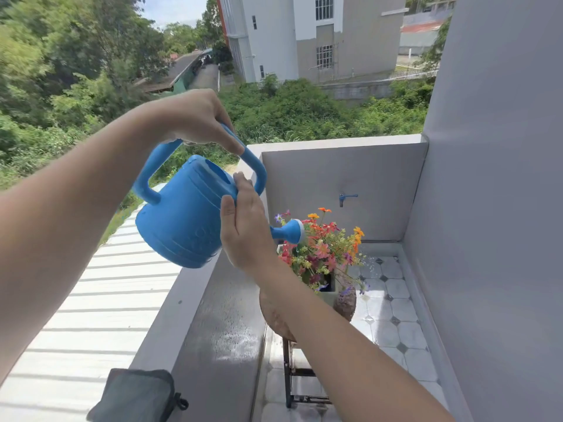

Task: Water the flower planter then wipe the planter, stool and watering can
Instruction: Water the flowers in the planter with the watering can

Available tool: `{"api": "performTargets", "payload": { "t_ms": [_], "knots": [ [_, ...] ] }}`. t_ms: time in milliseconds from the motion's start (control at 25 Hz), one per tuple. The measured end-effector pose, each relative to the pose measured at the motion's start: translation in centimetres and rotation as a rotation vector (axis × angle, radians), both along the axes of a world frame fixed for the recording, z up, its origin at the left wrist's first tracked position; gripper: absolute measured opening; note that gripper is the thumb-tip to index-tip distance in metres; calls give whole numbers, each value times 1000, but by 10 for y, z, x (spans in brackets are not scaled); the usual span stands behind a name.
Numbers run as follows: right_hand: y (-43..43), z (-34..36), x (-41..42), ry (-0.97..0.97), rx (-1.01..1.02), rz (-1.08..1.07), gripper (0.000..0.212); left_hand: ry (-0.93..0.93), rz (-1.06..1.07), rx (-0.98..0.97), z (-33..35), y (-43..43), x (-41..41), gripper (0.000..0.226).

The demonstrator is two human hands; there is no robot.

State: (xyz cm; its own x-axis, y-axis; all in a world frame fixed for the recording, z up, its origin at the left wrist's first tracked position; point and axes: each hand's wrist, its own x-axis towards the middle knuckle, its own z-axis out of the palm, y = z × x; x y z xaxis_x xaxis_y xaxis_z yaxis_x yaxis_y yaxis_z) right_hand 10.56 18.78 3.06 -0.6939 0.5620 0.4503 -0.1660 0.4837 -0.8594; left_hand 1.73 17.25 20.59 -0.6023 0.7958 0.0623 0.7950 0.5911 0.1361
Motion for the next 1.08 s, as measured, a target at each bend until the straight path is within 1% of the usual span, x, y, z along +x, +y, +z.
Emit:
{"api": "performTargets", "payload": {
  "t_ms": [120,280,400,480,600,720,760,840,1000,1080],
  "knots": [
    [10,-2,-6,-86,28,47,55,38,38,52,-5,-5,-4,28],
    [3,-4,-5,-170,8,128,54,47,106,29,-11,-12,-5,32],
    [-10,-7,1,-196,-6,152,53,-24,142,43,-20,-27,-10,25],
    [-18,-8,3,-208,-8,147,53,-159,177,139,-30,-44,-17,20],
    [-20,-8,5,-230,33,109,54,-358,211,357,-52,-66,-26,17],
    [-18,-13,4,-254,93,94,56,-424,256,544,-76,-83,-24,13],
    [-20,-17,1,-267,108,101,56,-427,274,612,-86,-91,-23,11],
    [-23,-28,-8,-294,122,109,55,-374,322,718,-106,-103,-18,11],
    [-28,-53,-35,-374,105,149,55,-207,496,826,-153,-120,-13,17],
    [-32,-67,-52,-414,98,208,56,-170,594,885,-176,-128,-15,21]
  ]
}}
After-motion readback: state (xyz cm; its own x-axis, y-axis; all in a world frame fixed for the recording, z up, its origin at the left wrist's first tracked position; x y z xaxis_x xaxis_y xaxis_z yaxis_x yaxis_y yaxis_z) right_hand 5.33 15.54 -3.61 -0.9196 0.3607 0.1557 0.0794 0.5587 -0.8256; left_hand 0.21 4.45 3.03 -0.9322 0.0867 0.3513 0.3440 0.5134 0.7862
